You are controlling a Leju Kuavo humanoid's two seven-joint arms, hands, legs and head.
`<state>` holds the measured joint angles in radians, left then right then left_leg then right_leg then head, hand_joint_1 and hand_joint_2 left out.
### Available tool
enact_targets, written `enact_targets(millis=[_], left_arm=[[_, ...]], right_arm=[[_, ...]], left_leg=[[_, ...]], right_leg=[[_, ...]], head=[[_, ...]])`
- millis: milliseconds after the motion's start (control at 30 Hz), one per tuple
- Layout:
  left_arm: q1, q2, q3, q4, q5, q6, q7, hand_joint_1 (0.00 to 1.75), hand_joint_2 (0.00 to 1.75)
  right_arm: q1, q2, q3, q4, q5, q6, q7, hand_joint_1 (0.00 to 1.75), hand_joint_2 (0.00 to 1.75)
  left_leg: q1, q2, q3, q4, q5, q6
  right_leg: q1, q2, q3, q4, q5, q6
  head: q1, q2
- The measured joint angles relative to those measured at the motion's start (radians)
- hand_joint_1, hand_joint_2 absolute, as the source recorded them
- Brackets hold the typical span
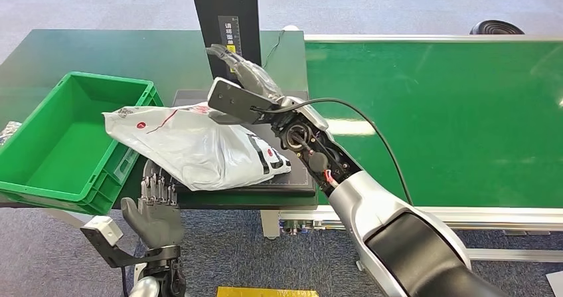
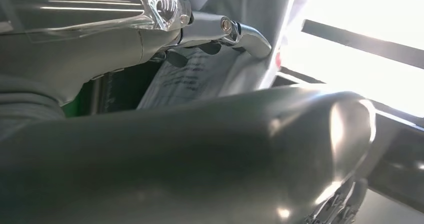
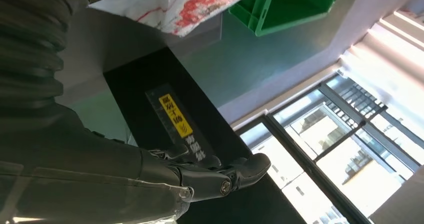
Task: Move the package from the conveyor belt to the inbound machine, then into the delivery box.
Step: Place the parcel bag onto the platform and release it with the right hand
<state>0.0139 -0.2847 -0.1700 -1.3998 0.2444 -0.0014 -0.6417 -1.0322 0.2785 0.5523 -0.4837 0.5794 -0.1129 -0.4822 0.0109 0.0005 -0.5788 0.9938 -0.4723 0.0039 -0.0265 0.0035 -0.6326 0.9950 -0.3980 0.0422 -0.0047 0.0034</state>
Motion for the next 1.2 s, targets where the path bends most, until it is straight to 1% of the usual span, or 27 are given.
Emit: enact_targets(millis=[100,233,400,533,667,800,867,933,1067,1200], left_arm=[[0.001,0.020,0.001,-0.023,-0.017,0.012,0.004,0.00,1.75],[0.001,0.043,-0.008,-0.032,-0.013,0.018,0.004,0.00,1.75],[-0.004,0.064,-0.018,-0.032,0.011,0.020,0.004,0.00,1.75],[-0.012,0.076,-0.021,-0.037,0.017,0.023,0.004,0.00,1.75],[-0.012,0.094,-0.019,-0.063,0.004,0.029,0.004,0.00,1.75],[-0.011,0.111,-0.015,-0.081,-0.003,0.029,0.004,0.00,1.75],[-0.011,0.122,-0.015,-0.092,-0.004,0.029,0.004,0.00,1.75],[-0.011,0.135,-0.015,-0.103,-0.005,0.029,0.004,0.00,1.75],[-0.010,0.155,-0.013,-0.116,0.001,0.027,0.004,0.00,1.75],[-0.010,0.167,-0.012,-0.117,0.012,0.026,0.004,0.00,1.75]], right_arm=[[-0.026,-0.031,-0.012,-0.039,-0.030,-0.004,-0.003,0.00,1.75],[-0.045,-0.084,-0.045,-0.151,-0.085,-0.011,0.010,0.00,1.75],[-0.047,-0.159,-0.100,-0.362,-0.154,-0.014,0.044,0.00,1.75],[-0.020,-0.205,-0.126,-0.512,-0.193,-0.019,0.044,0.00,1.75],[0.070,-0.240,-0.136,-0.641,-0.212,-0.044,0.020,0.00,1.75],[0.142,-0.264,-0.142,-0.723,-0.223,-0.063,0.001,0.00,1.75],[0.188,-0.276,-0.146,-0.768,-0.223,-0.090,-0.016,0.00,1.75],[0.253,-0.289,-0.150,-0.826,-0.214,-0.140,-0.040,0.00,1.75],[0.422,-0.311,-0.172,-0.978,-0.228,-0.249,-0.098,0.00,1.75],[0.578,-0.321,-0.204,-1.097,-0.288,-0.298,-0.157,0.00,1.75]], left_leg=[[0.000,0.000,0.000,0.000,0.000,0.000],[0.000,0.000,0.000,0.000,0.000,0.000],[0.000,-0.001,0.000,0.000,0.000,0.000],[0.000,-0.001,0.000,0.000,0.000,0.000],[0.000,-0.001,0.000,0.000,0.000,0.000],[0.000,0.000,0.000,0.000,0.000,0.000],[0.000,-0.001,0.000,0.000,0.000,0.000],[0.000,-0.001,0.000,0.000,0.000,0.000],[0.000,-0.001,0.000,0.000,0.000,0.000],[0.000,-0.001,-0.001,0.000,-0.001,-0.001]], right_leg=[[0.000,0.000,0.000,0.000,0.000,0.000],[0.000,0.000,0.000,0.000,0.000,0.000],[0.000,0.000,0.000,0.000,0.000,0.000],[0.000,0.000,0.000,0.000,0.000,0.000],[0.001,0.000,0.000,0.000,0.000,0.000],[0.001,0.000,0.000,0.000,0.001,-0.001],[0.001,-0.001,0.000,0.000,0.001,-0.001],[0.001,-0.001,0.000,0.000,0.000,-0.001],[0.001,-0.001,0.000,0.000,0.000,-0.002],[0.000,-0.001,0.000,-0.001,-0.001,-0.002]], head=[[0.000,0.000],[0.000,0.000],[0.000,0.000],[0.000,0.000],[0.000,0.000],[0.000,0.000],[0.000,0.000],[0.000,0.000],[0.000,0.000],[0.000,0.000]])
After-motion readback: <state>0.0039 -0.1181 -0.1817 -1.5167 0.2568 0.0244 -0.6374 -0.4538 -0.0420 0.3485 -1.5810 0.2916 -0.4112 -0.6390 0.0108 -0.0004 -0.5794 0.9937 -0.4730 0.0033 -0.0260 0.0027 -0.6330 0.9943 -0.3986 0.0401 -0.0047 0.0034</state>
